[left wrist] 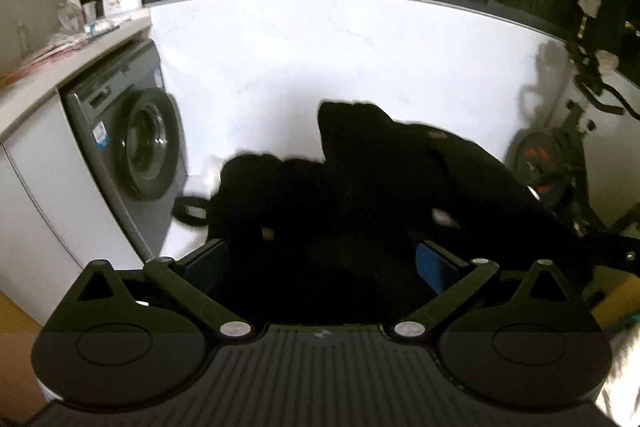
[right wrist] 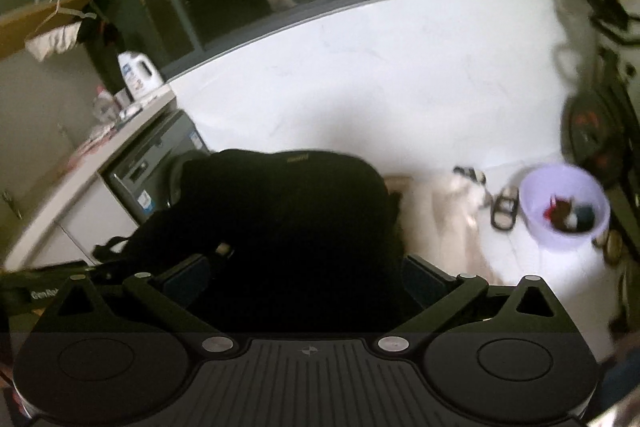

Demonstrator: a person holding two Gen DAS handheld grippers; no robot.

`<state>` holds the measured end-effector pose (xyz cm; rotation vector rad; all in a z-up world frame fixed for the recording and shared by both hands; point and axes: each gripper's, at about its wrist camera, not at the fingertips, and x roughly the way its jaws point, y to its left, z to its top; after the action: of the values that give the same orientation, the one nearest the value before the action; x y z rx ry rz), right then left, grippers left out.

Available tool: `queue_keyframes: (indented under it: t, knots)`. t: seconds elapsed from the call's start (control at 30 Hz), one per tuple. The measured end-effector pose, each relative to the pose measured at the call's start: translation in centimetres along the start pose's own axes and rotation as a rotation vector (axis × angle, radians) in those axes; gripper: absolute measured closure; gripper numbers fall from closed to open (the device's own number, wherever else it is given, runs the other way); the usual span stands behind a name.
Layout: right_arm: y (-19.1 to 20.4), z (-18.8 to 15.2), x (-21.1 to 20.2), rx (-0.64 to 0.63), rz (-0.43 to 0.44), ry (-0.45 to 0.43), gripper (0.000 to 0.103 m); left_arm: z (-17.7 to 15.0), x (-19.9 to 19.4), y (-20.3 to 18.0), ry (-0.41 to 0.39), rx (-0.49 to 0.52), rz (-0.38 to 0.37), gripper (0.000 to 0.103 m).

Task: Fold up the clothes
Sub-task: 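Lower the black bundle with both grippers onto the clothes stack, then open both grippers and pull them back from the stack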

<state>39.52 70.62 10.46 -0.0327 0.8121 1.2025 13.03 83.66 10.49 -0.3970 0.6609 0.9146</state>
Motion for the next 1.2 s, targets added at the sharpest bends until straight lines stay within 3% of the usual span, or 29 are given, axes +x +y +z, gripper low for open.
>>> queue_keyframes:
  t: [0.47,0.6,0.73,0.97,1.2]
  knots:
    - [4.2,-13.3,-9.5,0.068,-0.227,-0.008,0.001,-8.5,-5.5,-1.5,0.076,0.195,-0.092,0.001]
    - [4.5,-17.5,-12.0,0.096,-0.274,0.03,0.001,-11.5,-6.2,-2.6,0.119,0.249,-0.115,0.001]
    - [5.6,-20.5,-13.8,0.063,-0.31,0.086,0.001,-14.3,-8.0,-2.9,0.168,0.23,-0.155,0.001]
    - [5.3,-23.3,-17.7,0.065,-0.328,0.089,0.001,-17.3,-12.6,-3.4,0.172,0.2,-0.165,0.001]
    - [3.2,-27.5,-19.5,0.011,-0.328,0.188,0.001,-21.4,-15.7,-5.5,0.218,0.117,-0.072,0.001]
